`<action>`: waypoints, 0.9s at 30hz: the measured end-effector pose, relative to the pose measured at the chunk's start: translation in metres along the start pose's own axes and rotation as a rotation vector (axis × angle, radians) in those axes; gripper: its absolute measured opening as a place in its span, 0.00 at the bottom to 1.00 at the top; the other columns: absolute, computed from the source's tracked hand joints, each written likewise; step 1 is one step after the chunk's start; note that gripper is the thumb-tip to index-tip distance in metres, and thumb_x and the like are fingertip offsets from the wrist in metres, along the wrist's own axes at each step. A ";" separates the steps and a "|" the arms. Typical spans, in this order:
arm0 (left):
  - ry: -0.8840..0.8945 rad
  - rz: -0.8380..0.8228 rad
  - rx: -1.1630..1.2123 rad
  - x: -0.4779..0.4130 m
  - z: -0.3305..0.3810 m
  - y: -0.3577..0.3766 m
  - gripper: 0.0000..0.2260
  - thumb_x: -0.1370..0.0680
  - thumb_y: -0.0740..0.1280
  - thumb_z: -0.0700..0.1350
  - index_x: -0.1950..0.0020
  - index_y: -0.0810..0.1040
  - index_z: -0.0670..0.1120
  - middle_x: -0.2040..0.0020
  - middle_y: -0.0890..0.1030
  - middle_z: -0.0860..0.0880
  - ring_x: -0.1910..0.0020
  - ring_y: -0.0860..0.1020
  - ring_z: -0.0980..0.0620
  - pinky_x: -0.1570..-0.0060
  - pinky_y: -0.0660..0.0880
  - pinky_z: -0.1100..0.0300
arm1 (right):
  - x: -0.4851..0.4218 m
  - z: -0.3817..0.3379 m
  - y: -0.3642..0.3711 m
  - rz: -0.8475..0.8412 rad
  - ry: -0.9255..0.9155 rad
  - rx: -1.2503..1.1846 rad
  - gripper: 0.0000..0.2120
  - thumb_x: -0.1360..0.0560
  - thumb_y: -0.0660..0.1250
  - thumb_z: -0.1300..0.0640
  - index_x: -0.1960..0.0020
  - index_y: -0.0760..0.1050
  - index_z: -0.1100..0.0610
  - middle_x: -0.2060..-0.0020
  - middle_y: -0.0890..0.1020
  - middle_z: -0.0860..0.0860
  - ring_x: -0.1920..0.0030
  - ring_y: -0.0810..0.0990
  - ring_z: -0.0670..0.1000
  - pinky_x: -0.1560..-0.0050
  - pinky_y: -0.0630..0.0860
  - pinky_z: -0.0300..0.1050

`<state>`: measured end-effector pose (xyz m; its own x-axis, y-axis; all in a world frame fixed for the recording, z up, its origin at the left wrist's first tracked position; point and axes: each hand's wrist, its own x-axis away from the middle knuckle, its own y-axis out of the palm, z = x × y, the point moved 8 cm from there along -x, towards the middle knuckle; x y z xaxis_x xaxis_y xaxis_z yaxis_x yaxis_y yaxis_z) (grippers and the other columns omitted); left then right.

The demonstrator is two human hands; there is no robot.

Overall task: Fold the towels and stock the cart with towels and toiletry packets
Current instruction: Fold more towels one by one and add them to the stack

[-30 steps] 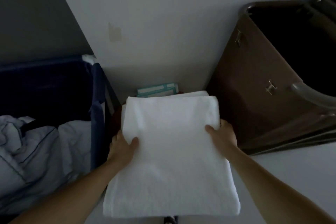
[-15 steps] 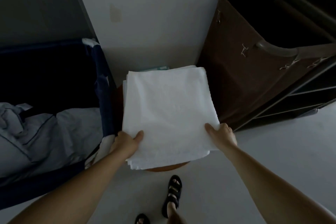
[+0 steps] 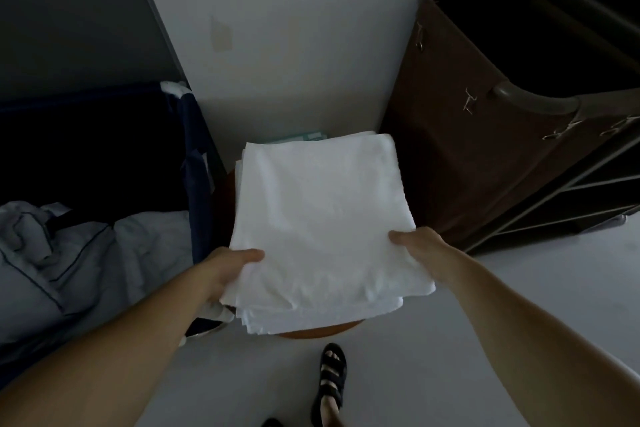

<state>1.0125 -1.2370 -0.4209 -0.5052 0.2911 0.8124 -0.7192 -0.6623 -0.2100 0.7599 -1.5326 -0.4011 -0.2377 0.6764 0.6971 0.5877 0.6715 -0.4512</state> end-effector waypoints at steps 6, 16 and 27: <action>0.431 0.067 0.130 0.045 0.116 -0.027 0.10 0.27 0.75 0.51 0.50 0.81 0.48 0.57 0.84 0.50 0.61 0.83 0.52 0.69 0.78 0.62 | 0.025 -0.122 -0.035 0.235 -0.492 0.065 0.12 0.23 0.69 0.51 0.45 0.77 0.57 0.51 0.81 0.54 0.53 0.79 0.56 0.51 0.76 0.49; 0.655 0.301 0.149 0.047 0.106 -0.050 0.13 0.24 0.72 0.54 0.42 0.80 0.51 0.51 0.83 0.54 0.54 0.83 0.56 0.57 0.80 0.60 | 0.018 -0.143 -0.058 0.263 -0.531 -0.144 0.08 0.26 0.71 0.50 0.54 0.76 0.53 0.54 0.81 0.52 0.59 0.78 0.50 0.62 0.73 0.44; 0.228 0.378 -0.182 -0.029 -0.007 -0.001 0.25 0.19 0.63 0.57 0.33 0.70 0.38 0.39 0.78 0.39 0.48 0.77 0.41 0.55 0.70 0.56 | -0.036 -0.017 -0.005 0.242 -0.196 0.386 0.24 0.24 0.57 0.36 0.42 0.71 0.55 0.50 0.79 0.53 0.52 0.77 0.57 0.54 0.71 0.50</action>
<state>1.0240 -1.2400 -0.4484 -0.8248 0.2108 0.5246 -0.5262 -0.6255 -0.5760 0.7785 -1.5657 -0.4142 -0.2922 0.8463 0.4454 0.3232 0.5257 -0.7869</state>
